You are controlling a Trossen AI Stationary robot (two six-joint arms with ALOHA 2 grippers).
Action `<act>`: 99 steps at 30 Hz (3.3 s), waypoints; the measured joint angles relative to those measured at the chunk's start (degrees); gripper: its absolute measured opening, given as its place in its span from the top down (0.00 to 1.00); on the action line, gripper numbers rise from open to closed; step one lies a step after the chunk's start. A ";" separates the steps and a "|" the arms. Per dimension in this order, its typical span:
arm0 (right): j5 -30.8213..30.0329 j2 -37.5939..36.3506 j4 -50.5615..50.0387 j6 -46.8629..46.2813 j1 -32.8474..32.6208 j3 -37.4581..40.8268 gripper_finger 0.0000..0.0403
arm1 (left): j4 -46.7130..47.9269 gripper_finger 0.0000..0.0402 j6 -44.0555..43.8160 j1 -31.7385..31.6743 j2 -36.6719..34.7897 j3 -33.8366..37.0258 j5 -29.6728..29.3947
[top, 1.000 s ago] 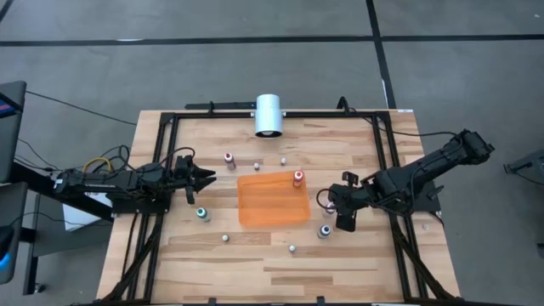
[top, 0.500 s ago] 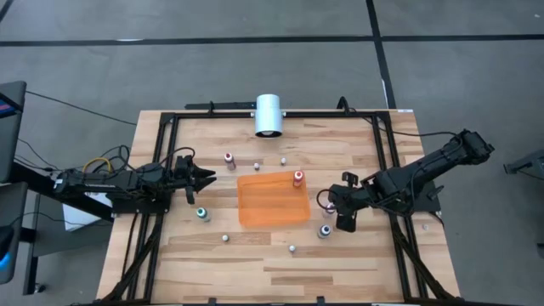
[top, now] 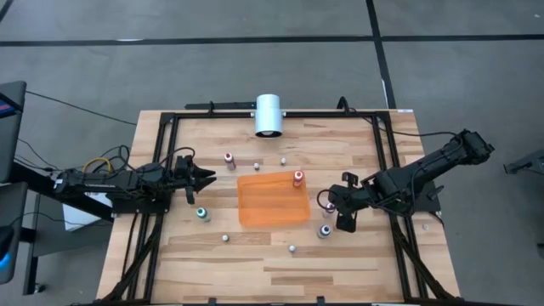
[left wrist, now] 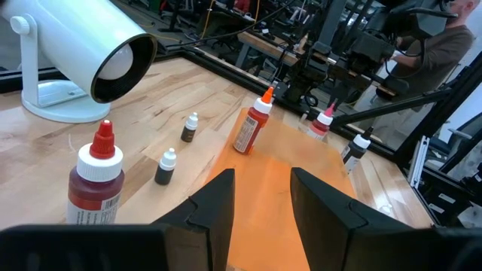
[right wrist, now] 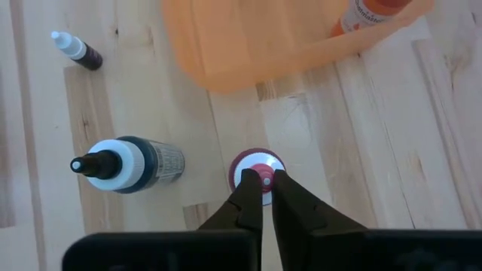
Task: Pick & Place food coloring
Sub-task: Put the large pink food coloring bottle into the orange container, then put the large red food coloring bottle into the orange container
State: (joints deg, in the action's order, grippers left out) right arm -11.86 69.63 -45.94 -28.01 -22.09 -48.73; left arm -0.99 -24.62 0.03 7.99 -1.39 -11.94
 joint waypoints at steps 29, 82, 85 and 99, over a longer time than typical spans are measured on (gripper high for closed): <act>1.62 0.02 -11.20 7.52 4.52 -25.83 1.00 | 0.02 0.70 0.01 -0.01 0.00 0.00 0.00; 1.55 6.56 -5.90 10.54 5.35 -30.45 1.00 | 0.00 0.70 0.00 -0.01 0.02 0.00 0.02; 1.53 6.54 -5.65 10.54 5.33 -29.93 1.00 | 0.00 0.70 0.00 0.00 0.02 0.00 0.02; 1.08 6.56 -4.71 7.10 1.92 -22.42 1.00 | 0.00 0.70 0.00 0.00 0.02 0.00 0.02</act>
State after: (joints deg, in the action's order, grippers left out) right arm -10.78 76.18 -50.65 -20.91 -20.17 -71.15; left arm -0.99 -24.62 0.03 8.01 -1.39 -11.92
